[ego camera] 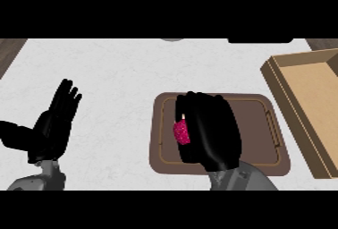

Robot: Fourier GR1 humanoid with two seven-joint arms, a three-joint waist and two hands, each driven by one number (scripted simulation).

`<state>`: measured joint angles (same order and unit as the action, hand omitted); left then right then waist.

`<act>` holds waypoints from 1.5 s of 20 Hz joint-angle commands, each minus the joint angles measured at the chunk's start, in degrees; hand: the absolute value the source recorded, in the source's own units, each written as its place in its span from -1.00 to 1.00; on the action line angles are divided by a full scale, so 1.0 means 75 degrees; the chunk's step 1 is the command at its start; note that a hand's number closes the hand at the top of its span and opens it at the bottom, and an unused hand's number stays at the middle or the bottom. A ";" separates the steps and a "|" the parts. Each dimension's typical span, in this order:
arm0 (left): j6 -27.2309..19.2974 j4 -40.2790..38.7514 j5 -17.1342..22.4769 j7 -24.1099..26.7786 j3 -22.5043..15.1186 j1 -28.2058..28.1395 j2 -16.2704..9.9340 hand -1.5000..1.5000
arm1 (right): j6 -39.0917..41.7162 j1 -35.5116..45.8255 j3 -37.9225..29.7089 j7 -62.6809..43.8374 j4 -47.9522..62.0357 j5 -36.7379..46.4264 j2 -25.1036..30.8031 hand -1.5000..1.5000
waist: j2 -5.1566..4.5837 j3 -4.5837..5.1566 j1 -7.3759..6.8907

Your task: Pick the cupcake from the tray and place it in the cardboard box

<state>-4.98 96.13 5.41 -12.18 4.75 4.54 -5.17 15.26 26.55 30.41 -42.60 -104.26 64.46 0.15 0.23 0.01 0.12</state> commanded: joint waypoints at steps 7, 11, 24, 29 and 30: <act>-0.0017 -0.0491 0.0098 -0.0132 0.0289 0.0595 -0.0166 0.00 | -0.0515 0.0734 -0.1591 -0.1163 -0.0792 0.0960 0.0137 1.00 | -0.0032 0.0001 0.0027; 0.0014 -0.0252 -0.0095 0.0080 -0.0136 0.0184 0.0107 0.00 | 0.0247 0.1055 -0.2962 -0.0976 -0.1032 0.0278 0.0649 1.00 | -0.0029 -0.0001 -0.0008; 0.0038 -0.0084 -0.0154 0.0064 -0.0189 -0.0001 0.0122 0.00 | -0.0506 0.0928 -0.5508 0.1071 0.0976 -0.0385 0.2819 1.00 | -0.0053 -0.0001 -0.0051; 0.0258 0.0231 0.0278 -0.0352 0.0328 0.0083 -0.0309 0.00 | -0.1188 0.1062 -0.5625 0.1846 0.2517 -0.0172 0.3205 1.00 | -0.0045 -0.0002 -0.0093; -0.0208 0.0648 -0.0126 -0.0652 -0.0105 0.0180 0.0022 0.00 | -0.1167 0.0674 -0.5992 0.2355 0.2520 -0.0523 0.3545 1.00 | -0.0038 -0.0006 -0.0059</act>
<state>-4.44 97.93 5.76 -14.13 5.14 4.94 -5.75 7.48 31.68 -11.12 -29.92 -91.26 61.91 22.42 -0.11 -0.02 -0.39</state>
